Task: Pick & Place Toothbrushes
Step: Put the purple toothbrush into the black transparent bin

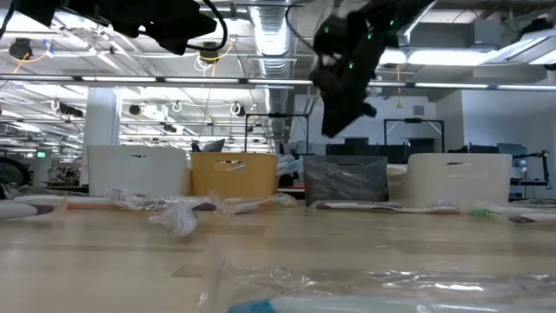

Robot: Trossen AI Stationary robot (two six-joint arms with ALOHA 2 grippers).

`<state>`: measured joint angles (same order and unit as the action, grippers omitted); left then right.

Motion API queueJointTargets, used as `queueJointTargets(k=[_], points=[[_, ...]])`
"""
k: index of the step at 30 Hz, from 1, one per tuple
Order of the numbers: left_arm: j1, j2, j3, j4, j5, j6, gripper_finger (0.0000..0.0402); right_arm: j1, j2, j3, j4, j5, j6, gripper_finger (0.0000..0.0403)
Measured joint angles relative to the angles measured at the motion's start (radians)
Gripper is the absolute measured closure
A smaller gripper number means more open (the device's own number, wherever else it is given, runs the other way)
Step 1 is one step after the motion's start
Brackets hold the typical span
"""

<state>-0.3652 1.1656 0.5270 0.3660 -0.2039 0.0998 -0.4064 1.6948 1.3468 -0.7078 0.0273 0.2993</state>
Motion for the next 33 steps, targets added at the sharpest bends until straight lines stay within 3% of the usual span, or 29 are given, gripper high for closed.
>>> queueJointTargets(k=[8, 15, 22, 33], points=[[0.000, 0.000, 0.000, -0.003, 0.000, -0.002, 0.0243, 0.107, -0.175, 0.021, -0.058, -0.004, -0.046, 0.0311], [0.000, 0.000, 0.000, -0.006, 0.000, -0.010, 0.0243, 0.249, -0.270, 0.020, -0.221, -0.004, -0.048, 0.0311], [0.000, 0.000, 0.000, -0.006, 0.000, -0.010, 0.0243, 0.439, -0.277, 0.019, -0.409, -0.004, -0.045, 0.0310], [0.000, 0.000, -0.001, -0.006, 0.000, -0.010, 0.0243, 0.711, -0.239, 0.016, -0.423, -0.004, 0.017, 0.0310]])
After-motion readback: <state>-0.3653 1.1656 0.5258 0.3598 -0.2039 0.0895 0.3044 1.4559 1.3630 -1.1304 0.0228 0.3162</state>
